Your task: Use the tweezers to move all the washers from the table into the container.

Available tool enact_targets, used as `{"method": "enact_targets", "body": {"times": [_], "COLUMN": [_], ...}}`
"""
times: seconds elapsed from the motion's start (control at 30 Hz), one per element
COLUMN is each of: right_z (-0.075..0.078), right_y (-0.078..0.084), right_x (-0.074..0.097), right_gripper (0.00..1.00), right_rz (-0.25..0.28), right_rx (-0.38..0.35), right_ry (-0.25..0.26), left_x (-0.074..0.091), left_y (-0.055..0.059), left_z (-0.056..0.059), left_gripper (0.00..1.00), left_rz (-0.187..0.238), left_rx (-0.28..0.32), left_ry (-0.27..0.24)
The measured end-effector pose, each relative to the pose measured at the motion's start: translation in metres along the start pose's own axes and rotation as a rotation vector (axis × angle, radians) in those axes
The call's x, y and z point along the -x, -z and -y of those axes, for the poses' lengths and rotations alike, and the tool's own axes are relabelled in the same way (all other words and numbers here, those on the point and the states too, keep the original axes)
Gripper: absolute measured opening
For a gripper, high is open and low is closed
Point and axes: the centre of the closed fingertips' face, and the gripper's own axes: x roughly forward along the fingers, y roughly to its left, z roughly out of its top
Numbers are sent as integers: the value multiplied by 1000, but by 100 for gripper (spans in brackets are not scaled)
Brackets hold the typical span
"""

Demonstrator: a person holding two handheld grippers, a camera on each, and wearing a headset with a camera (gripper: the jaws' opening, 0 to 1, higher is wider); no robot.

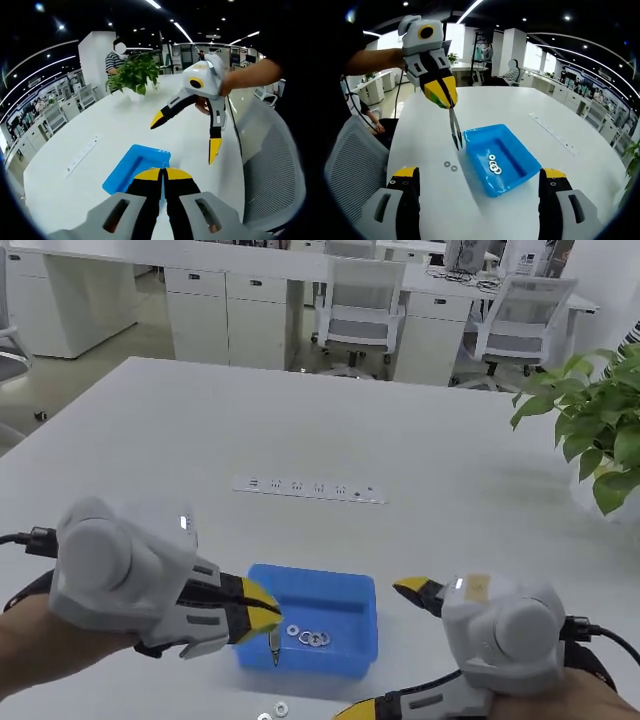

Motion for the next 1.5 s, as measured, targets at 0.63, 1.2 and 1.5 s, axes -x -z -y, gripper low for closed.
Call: {"method": "enact_targets", "body": {"times": [0.63,1.2,1.5], "right_z": [-13,-23,-27], "right_y": [15,22,23], "right_x": [2,1,-1], "right_gripper": [100,100,99], "right_rz": [-22,-37,-35], "right_rx": [-18,-25,-17], "right_ry": [-9,-27,-44], "left_x": [-9,-16,-19], "left_y": [20,37,39], "left_z": [29,38,36], "left_gripper": [5,5,5], "left_rz": [-39,-76,-68], "left_rx": [20,23,27], "left_ry": [48,66,68]}}
